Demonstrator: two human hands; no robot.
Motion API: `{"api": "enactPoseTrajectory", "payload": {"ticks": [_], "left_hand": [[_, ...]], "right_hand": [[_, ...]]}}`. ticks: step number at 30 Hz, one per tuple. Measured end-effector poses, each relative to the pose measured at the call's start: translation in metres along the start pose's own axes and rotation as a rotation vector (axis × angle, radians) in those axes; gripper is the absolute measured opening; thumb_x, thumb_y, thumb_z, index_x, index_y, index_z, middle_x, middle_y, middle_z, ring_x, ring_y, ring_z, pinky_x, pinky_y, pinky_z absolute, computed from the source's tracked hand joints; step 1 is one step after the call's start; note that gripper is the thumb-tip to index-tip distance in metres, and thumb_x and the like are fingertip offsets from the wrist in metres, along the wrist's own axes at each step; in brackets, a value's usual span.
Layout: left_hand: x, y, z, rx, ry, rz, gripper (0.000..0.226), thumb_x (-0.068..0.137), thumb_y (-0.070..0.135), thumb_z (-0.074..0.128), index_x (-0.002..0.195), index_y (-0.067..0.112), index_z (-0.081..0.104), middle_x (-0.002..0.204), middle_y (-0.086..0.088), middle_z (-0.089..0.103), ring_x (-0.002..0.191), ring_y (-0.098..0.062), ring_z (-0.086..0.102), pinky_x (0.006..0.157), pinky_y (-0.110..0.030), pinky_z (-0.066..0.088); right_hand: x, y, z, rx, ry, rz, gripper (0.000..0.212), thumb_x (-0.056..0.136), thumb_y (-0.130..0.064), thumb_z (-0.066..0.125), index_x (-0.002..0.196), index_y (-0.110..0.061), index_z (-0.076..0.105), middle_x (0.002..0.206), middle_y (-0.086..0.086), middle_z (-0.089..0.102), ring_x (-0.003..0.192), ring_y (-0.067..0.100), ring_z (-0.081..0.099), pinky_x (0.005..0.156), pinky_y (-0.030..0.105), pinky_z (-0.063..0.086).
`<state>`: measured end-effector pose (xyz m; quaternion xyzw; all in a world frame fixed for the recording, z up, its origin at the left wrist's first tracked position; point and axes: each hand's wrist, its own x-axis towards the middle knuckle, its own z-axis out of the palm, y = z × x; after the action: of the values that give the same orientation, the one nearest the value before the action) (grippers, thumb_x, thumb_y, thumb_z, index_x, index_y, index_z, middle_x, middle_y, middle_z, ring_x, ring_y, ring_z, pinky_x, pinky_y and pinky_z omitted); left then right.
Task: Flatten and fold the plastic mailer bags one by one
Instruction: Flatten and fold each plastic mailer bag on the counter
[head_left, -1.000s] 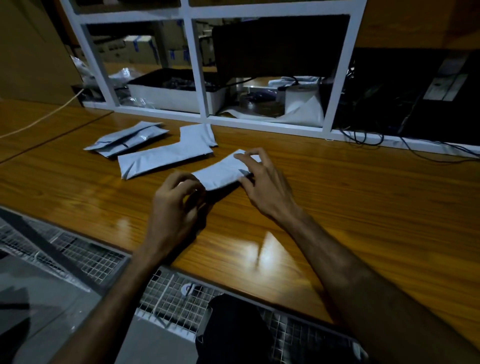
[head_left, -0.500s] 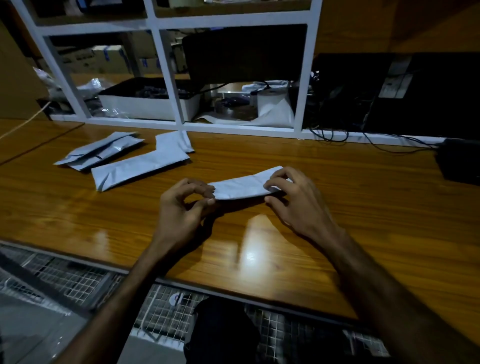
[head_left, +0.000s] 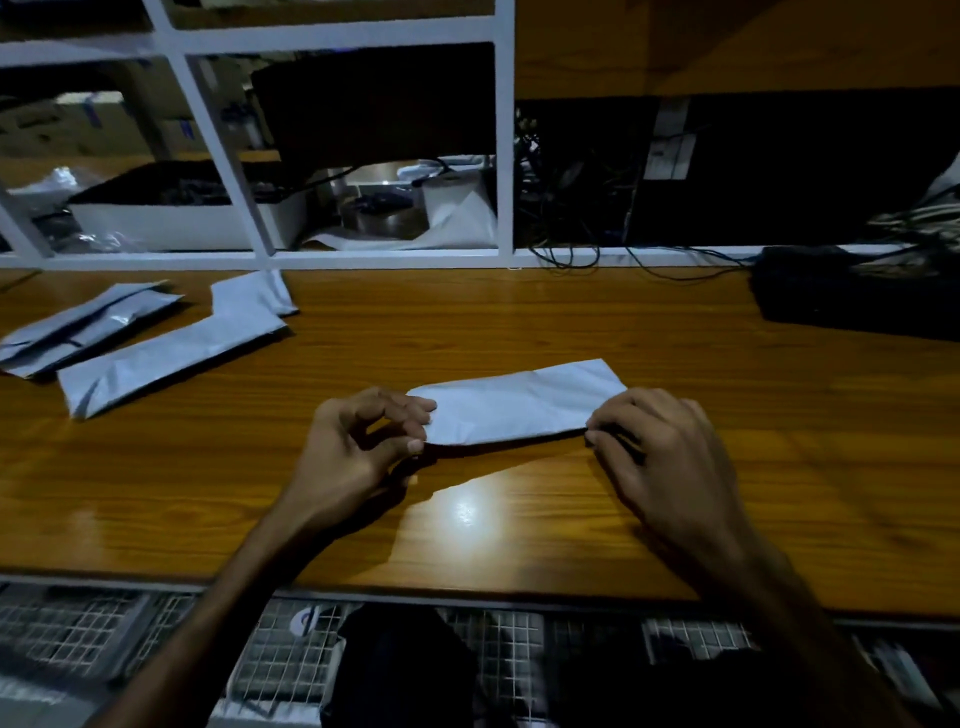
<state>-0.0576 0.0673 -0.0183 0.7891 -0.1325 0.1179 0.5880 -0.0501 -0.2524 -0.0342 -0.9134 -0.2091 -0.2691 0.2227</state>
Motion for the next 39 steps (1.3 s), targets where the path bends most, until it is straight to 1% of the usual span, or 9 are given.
{"api": "enactPoseTrajectory", "payload": {"ticks": [4, 9, 16, 22, 29, 31, 34, 37, 39], "left_hand": [[0.002, 0.004, 0.005, -0.049, -0.036, -0.034, 0.023, 0.081, -0.025, 0.066, 0.075, -0.004, 0.07, 0.1, -0.012, 0.074, 0.118, -0.029, 0.068, 0.093, -0.062, 0.057], [0.002, 0.007, 0.005, -0.031, -0.048, -0.069, 0.021, 0.081, -0.025, 0.065, 0.075, -0.005, 0.069, 0.101, -0.013, 0.074, 0.119, -0.028, 0.068, 0.092, -0.064, 0.057], [-0.008, 0.01, 0.012, 0.184, -0.083, -0.021, 0.032, 0.082, -0.022, 0.069, 0.071, 0.008, 0.074, 0.101, 0.002, 0.078, 0.12, -0.012, 0.068, 0.095, -0.047, 0.059], [-0.022, 0.009, 0.016, 0.348, -0.086, 0.089, 0.036, 0.081, -0.018, 0.072, 0.078, 0.018, 0.076, 0.106, 0.012, 0.077, 0.122, -0.007, 0.066, 0.096, -0.045, 0.059], [-0.034, 0.016, 0.022, 0.55, 0.016, 0.22, 0.011, 0.084, 0.013, 0.07, 0.091, 0.017, 0.078, 0.108, 0.009, 0.076, 0.119, -0.009, 0.066, 0.094, -0.047, 0.058], [-0.038, 0.024, 0.036, 0.583, 0.073, 0.238, 0.015, 0.087, 0.019, 0.068, 0.097, 0.014, 0.079, 0.107, 0.006, 0.076, 0.115, -0.013, 0.067, 0.094, -0.047, 0.057], [-0.031, 0.038, 0.07, 0.601, 0.067, 0.222, 0.026, 0.093, 0.023, 0.064, 0.111, 0.012, 0.079, 0.117, 0.002, 0.075, 0.119, -0.016, 0.065, 0.099, -0.043, 0.054], [-0.011, 0.043, 0.105, 0.652, -0.037, 0.151, 0.036, 0.102, 0.024, 0.056, 0.134, 0.014, 0.068, 0.143, 0.001, 0.063, 0.14, -0.013, 0.05, 0.111, -0.038, 0.046], [-0.001, 0.041, 0.12, 0.674, -0.099, 0.123, 0.041, 0.104, 0.021, 0.051, 0.144, 0.016, 0.058, 0.156, -0.001, 0.051, 0.148, -0.014, 0.038, 0.115, -0.024, 0.033]], "right_hand": [[-0.003, 0.005, -0.002, -0.029, -0.048, 0.019, 0.025, 0.088, -0.026, 0.079, 0.111, -0.026, 0.069, 0.111, -0.008, 0.063, 0.105, 0.015, 0.057, 0.085, 0.037, 0.039], [-0.003, 0.003, -0.005, 0.005, -0.052, 0.01, 0.011, 0.09, -0.022, 0.077, 0.097, -0.027, 0.07, 0.103, -0.013, 0.063, 0.101, 0.012, 0.059, 0.089, 0.036, 0.04], [-0.014, 0.001, -0.019, 0.025, -0.057, 0.023, 0.013, 0.091, -0.02, 0.076, 0.092, -0.03, 0.067, 0.099, -0.017, 0.063, 0.099, 0.009, 0.059, 0.09, 0.036, 0.039], [-0.031, 0.001, -0.027, 0.018, -0.058, 0.054, 0.02, 0.085, -0.016, 0.083, 0.09, -0.028, 0.068, 0.1, -0.014, 0.064, 0.098, 0.011, 0.061, 0.087, 0.037, 0.041], [-0.041, -0.004, -0.034, 0.048, 0.002, 0.096, 0.005, 0.087, -0.032, 0.074, 0.087, -0.027, 0.07, 0.1, -0.015, 0.066, 0.097, 0.009, 0.063, 0.086, 0.034, 0.041], [-0.039, -0.011, -0.032, 0.077, 0.051, 0.141, 0.007, 0.09, -0.03, 0.07, 0.092, -0.024, 0.073, 0.102, -0.013, 0.069, 0.097, 0.01, 0.065, 0.087, 0.038, 0.047], [-0.029, -0.031, -0.02, 0.099, 0.054, 0.261, 0.026, 0.097, -0.032, 0.06, 0.114, -0.021, 0.075, 0.119, -0.008, 0.072, 0.112, 0.013, 0.065, 0.097, 0.039, 0.051], [-0.006, -0.056, -0.007, 0.086, -0.097, 0.348, 0.042, 0.106, -0.031, 0.05, 0.145, -0.017, 0.059, 0.151, -0.002, 0.055, 0.142, 0.014, 0.048, 0.117, 0.03, 0.034], [0.009, -0.065, -0.001, 0.064, -0.26, 0.333, 0.05, 0.11, -0.027, 0.041, 0.158, -0.014, 0.04, 0.166, 0.002, 0.034, 0.154, 0.014, 0.027, 0.123, 0.026, 0.02]]}}
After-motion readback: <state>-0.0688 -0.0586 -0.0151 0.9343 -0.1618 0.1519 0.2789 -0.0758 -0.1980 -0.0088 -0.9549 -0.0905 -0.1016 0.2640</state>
